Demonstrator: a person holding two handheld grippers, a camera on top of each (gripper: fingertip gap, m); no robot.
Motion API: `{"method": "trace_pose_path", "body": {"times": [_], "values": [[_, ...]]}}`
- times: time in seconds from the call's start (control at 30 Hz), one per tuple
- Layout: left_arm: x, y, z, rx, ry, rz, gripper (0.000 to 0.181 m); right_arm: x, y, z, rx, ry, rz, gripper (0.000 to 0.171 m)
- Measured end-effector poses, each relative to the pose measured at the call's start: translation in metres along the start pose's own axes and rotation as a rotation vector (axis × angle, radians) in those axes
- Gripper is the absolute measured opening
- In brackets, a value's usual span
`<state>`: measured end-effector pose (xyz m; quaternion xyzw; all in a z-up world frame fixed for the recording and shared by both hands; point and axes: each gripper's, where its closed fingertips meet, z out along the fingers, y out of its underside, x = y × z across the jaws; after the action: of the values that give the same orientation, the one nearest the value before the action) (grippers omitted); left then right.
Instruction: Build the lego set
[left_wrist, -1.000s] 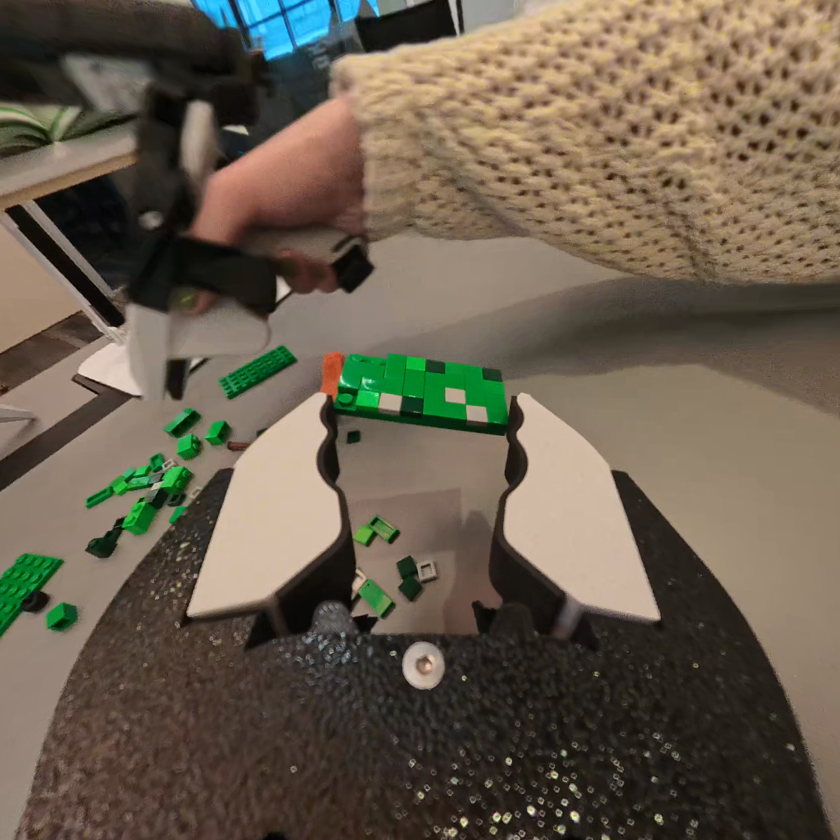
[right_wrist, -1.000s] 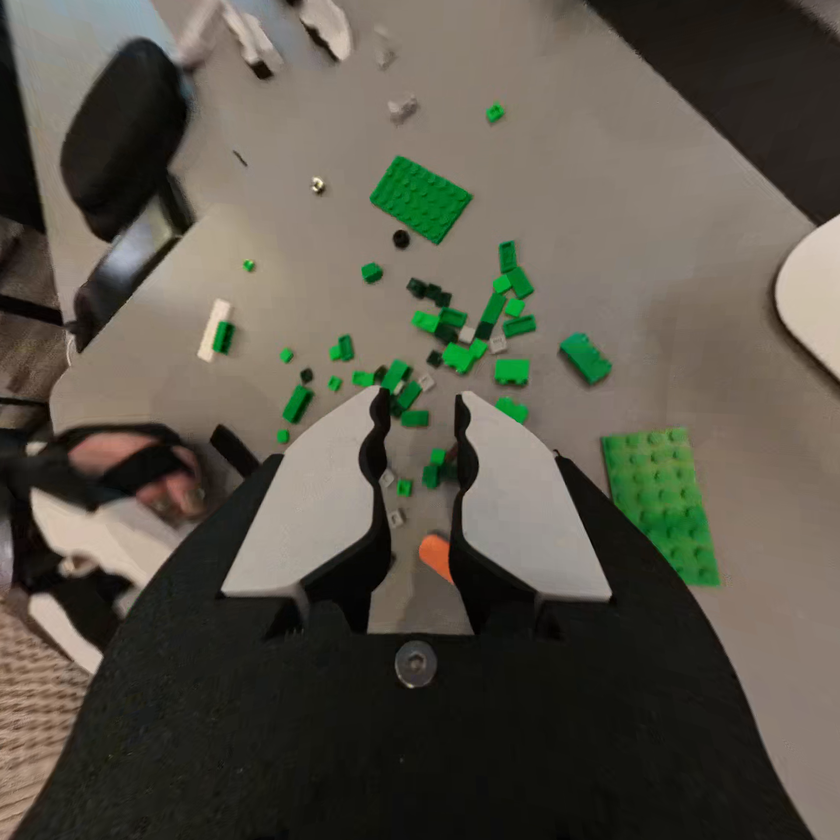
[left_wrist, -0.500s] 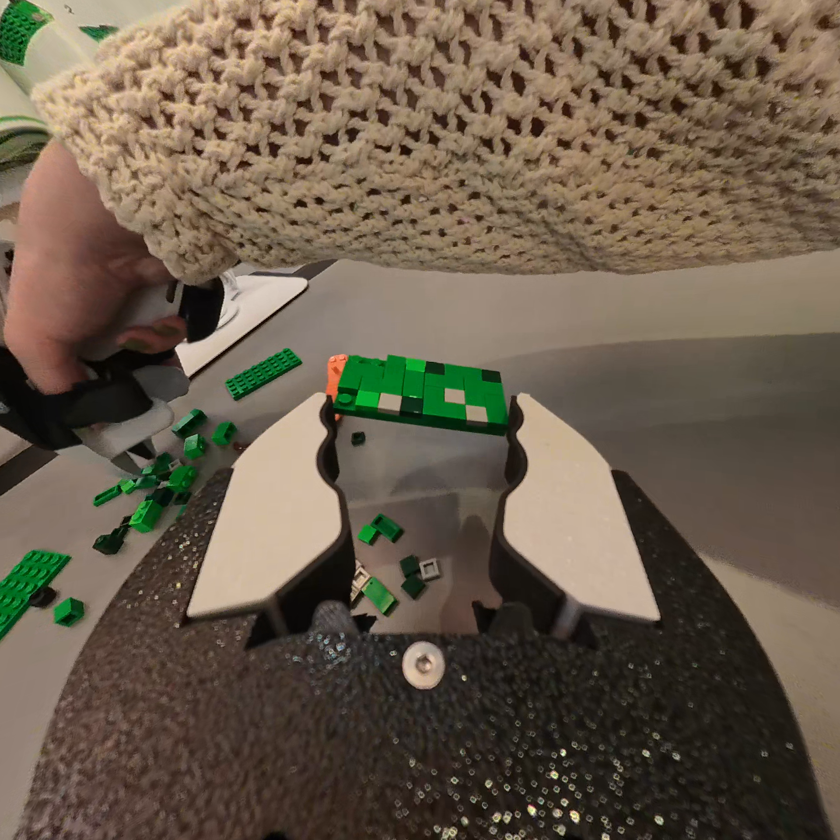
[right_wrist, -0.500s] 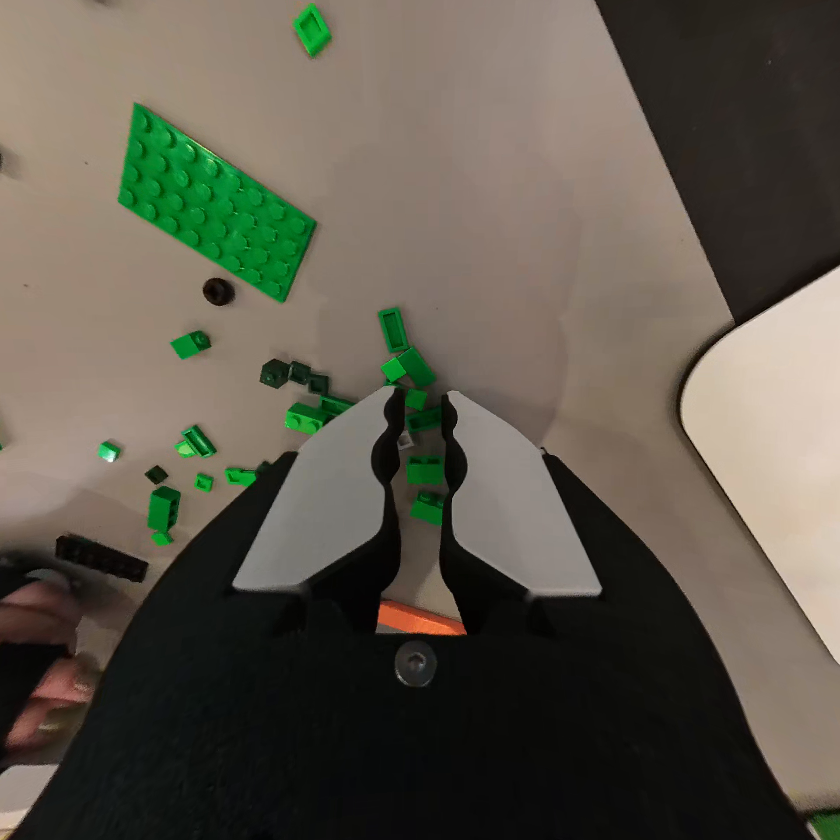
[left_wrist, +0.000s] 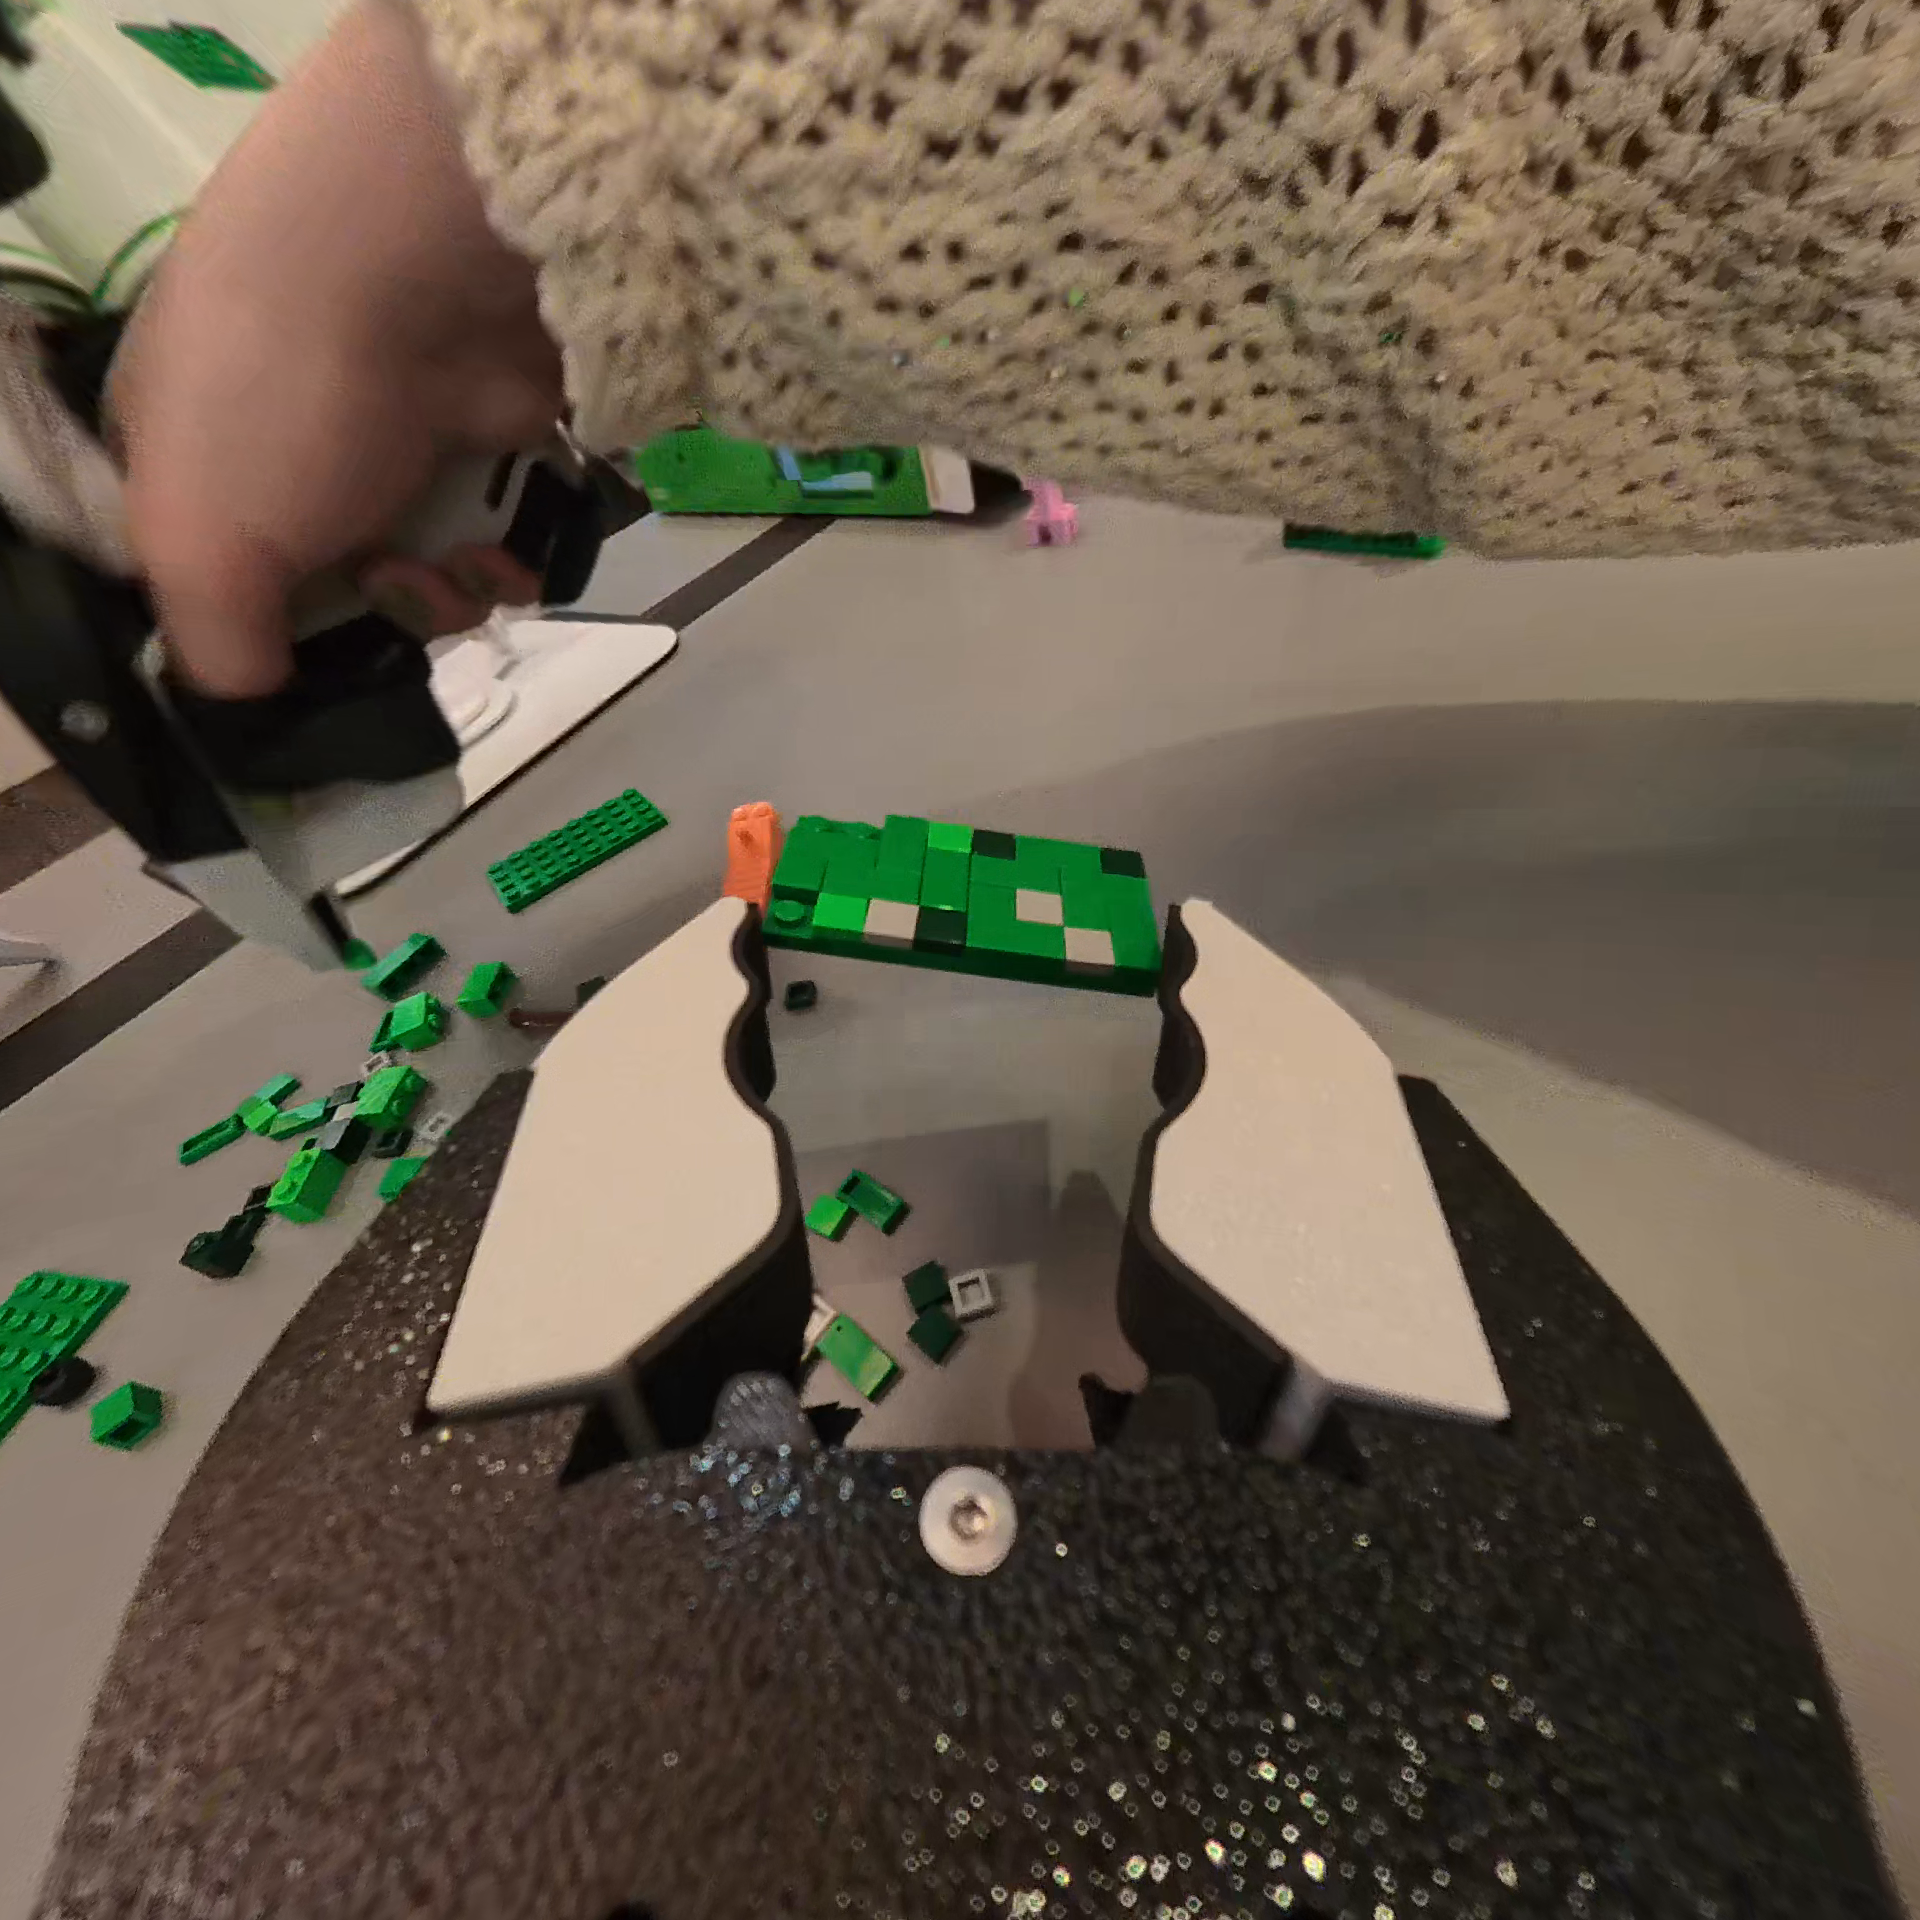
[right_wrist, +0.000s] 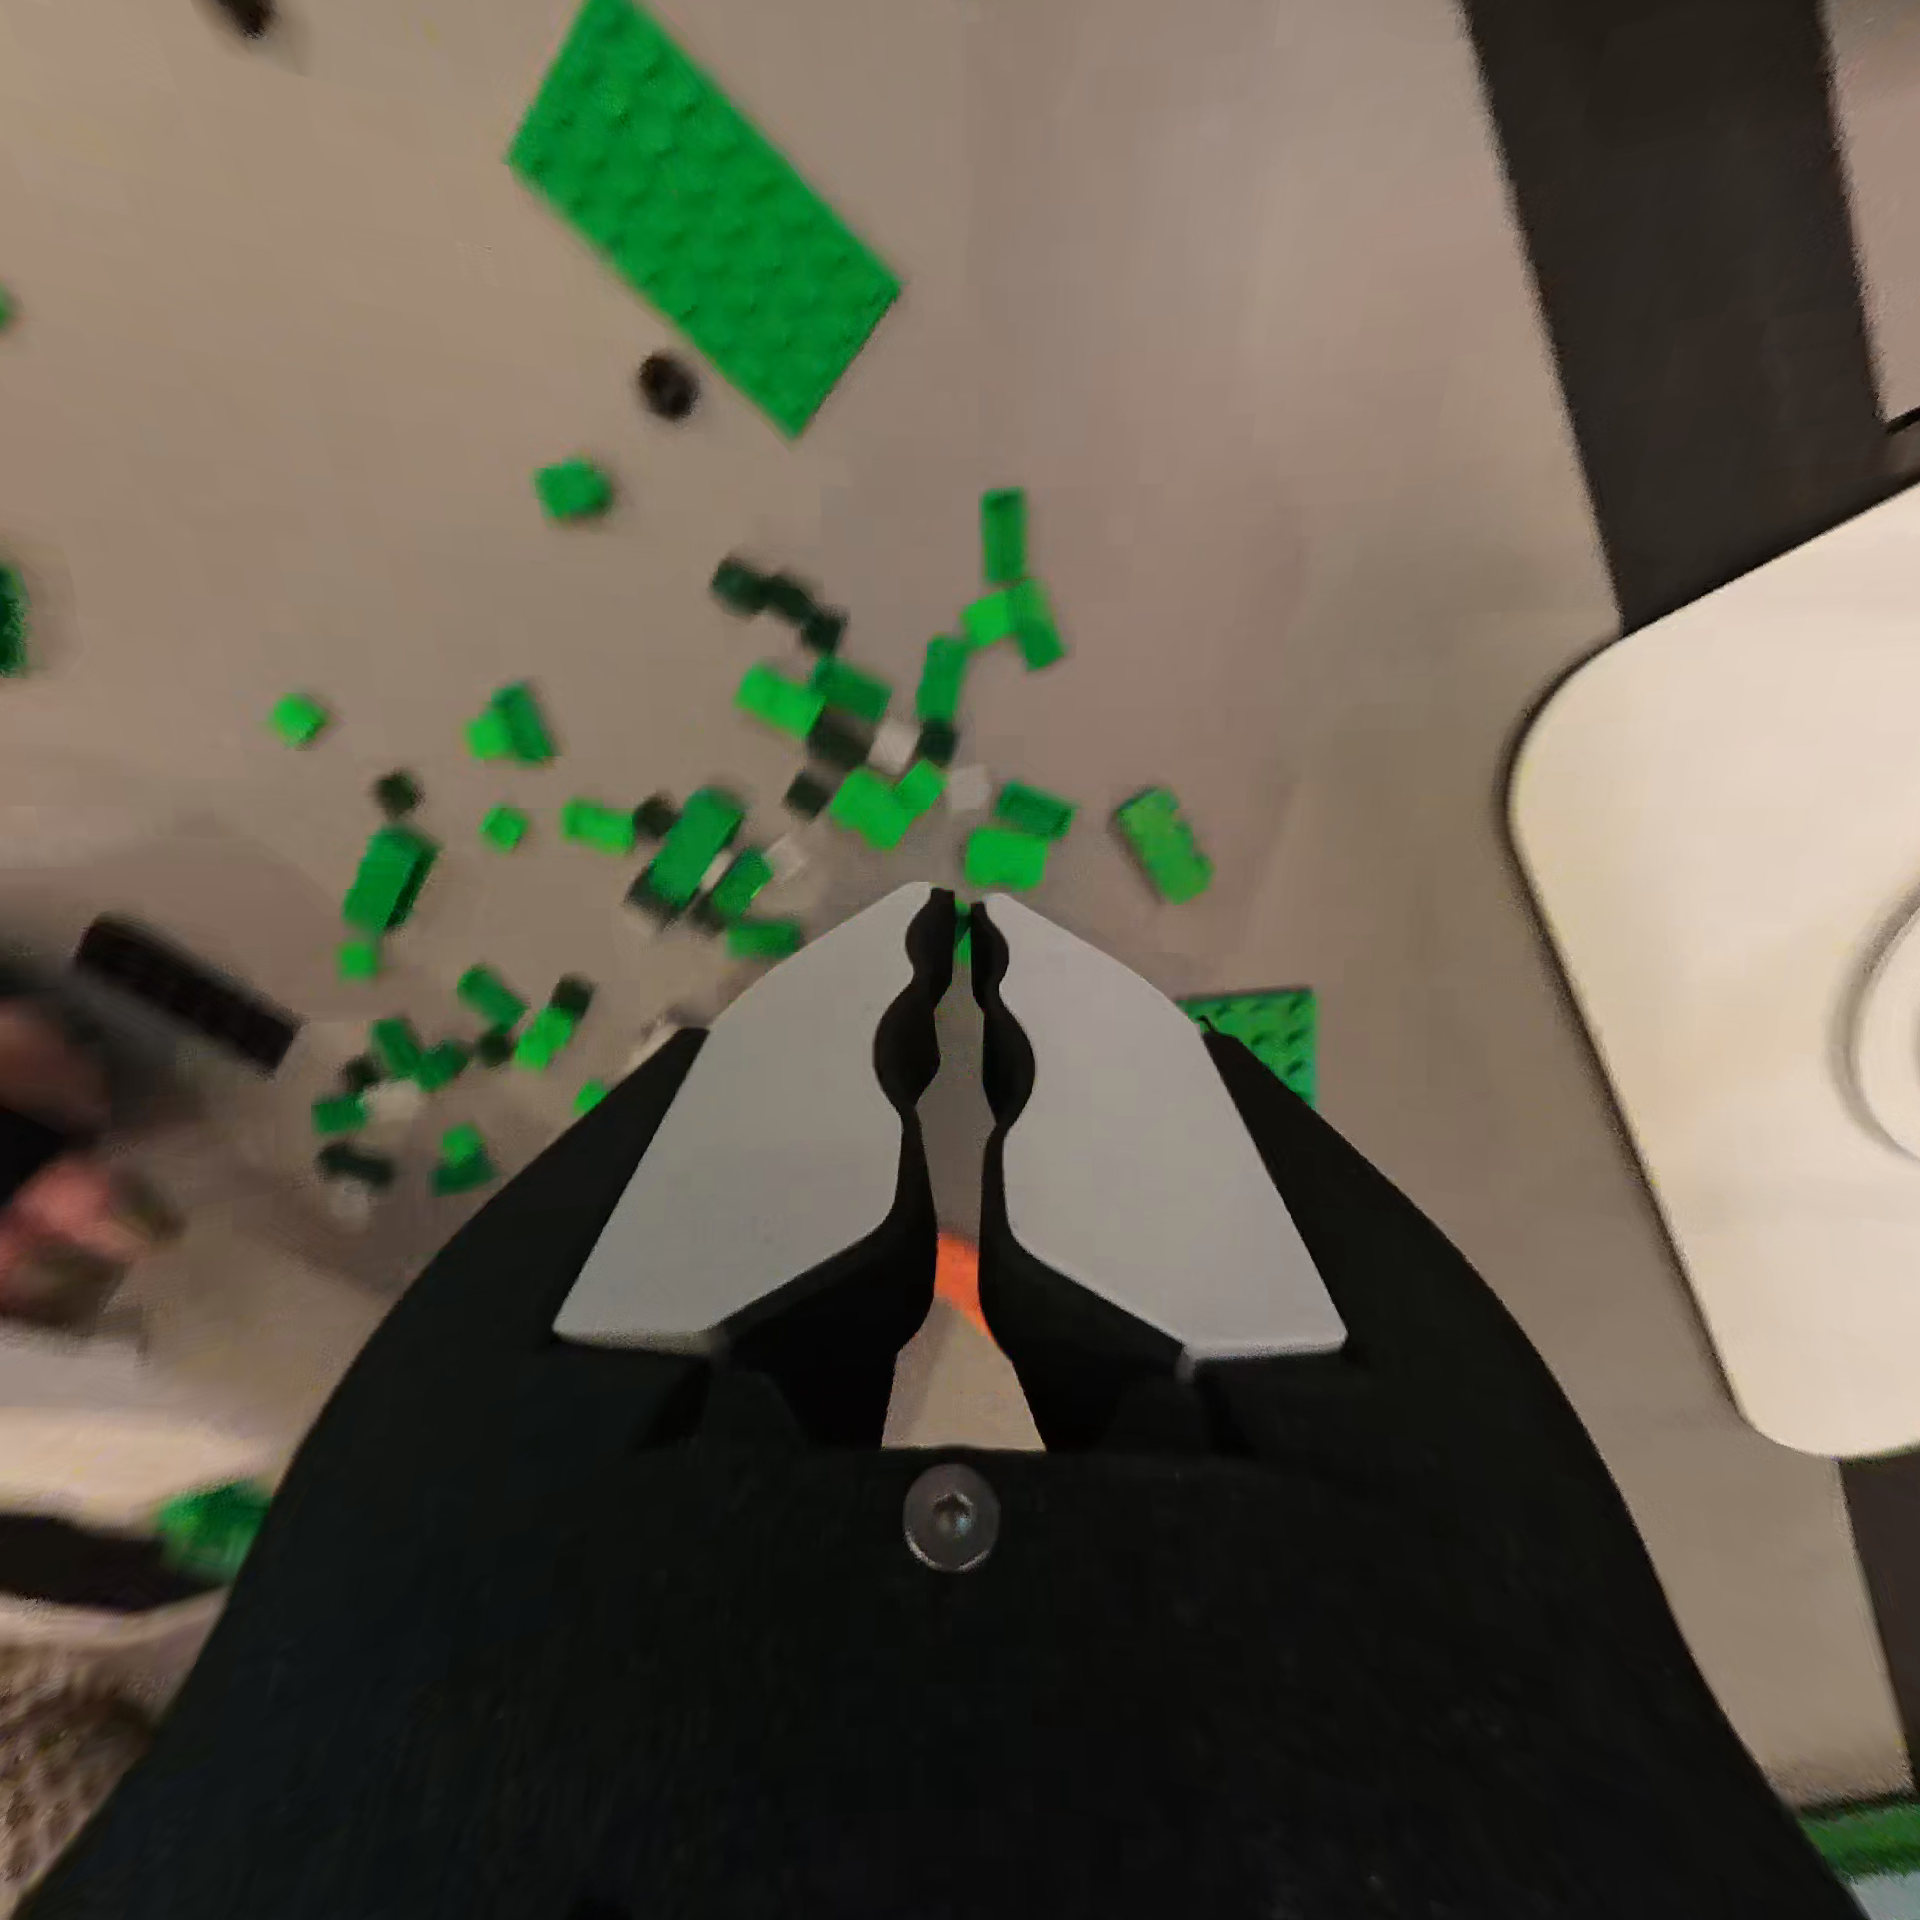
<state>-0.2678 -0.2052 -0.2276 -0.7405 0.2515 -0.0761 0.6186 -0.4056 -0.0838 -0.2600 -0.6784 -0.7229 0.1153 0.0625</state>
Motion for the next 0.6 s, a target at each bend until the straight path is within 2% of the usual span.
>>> {"method": "trace_pose_path", "body": {"times": [0.1,0.2,0.3,0.4,0.47,0.6], "values": [[0.008,0.001,0.0,-0.01,0.054,0.02,0.072,-0.026,0.039,-0.02,0.039,-0.116,-0.034,0.003],[0.021,0.003,0.0,-0.021,0.137,0.055,0.072,-0.056,0.098,-0.03,0.045,-0.218,-0.064,0.002],[0.031,0.005,-0.001,-0.031,0.194,0.08,0.072,-0.085,0.165,-0.026,0.002,-0.284,-0.155,0.002],[0.039,0.004,-0.001,-0.031,0.236,0.077,0.072,-0.11,0.216,-0.019,-0.05,-0.37,-0.222,0.002],[0.046,0.002,-0.002,-0.021,0.269,0.076,0.072,-0.12,0.233,-0.017,-0.05,-0.403,-0.247,0.002],[0.057,-0.001,-0.003,-0.009,0.317,0.075,0.072,-0.122,0.243,-0.019,-0.021,-0.422,-0.268,0.003]]}}
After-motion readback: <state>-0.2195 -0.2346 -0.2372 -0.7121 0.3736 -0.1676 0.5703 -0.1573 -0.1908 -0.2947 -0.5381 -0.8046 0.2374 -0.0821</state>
